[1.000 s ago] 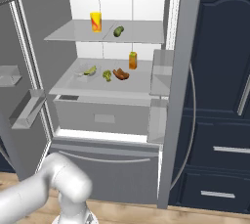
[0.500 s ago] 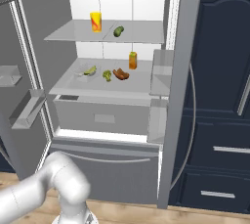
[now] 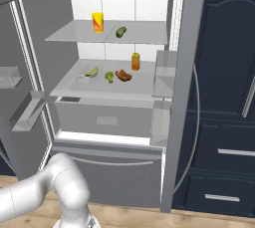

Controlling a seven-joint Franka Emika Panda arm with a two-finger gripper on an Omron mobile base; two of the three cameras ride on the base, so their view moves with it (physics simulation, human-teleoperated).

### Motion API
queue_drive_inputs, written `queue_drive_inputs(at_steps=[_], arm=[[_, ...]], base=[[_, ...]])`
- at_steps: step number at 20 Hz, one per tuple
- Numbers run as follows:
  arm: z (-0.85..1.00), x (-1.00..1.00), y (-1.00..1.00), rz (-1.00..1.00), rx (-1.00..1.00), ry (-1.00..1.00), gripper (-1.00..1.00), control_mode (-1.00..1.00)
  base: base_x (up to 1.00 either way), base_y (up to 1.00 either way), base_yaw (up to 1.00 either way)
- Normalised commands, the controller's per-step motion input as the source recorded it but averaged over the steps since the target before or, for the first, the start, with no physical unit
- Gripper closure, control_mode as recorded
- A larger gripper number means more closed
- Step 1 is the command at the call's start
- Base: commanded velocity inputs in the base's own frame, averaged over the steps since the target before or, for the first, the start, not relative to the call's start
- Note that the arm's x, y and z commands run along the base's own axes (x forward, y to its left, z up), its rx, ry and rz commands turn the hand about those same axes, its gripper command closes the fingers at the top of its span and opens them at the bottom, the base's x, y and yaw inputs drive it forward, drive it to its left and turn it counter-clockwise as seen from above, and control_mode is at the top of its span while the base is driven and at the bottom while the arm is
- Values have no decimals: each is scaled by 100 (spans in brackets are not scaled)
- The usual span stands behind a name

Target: Place the tupperware on the second highest shelf of the fridge. Make space for the tupperware among the existing items by rearranging them on the shelves if needed. Close the fridge door when finished.

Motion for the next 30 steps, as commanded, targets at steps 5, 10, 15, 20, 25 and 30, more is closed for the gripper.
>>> queue_drive_inputs(at_steps=[5,10,15,20,25,30], arm=[[-6,0,-77,0,0,0,-100,-100],[0,5,-86,0,0,-2,-100,-100],[0,14,-89,1,0,-2,-100,-100],[0,27,-90,5,1,-1,-100,-100],[0,43,-86,9,5,-1,-100,-100],[0,56,-81,11,6,0,-100,-100]], base=[[0,0,0],[0,0,0],[0,0,0],[0,0,0],[0,0,0],[0,0,0]])
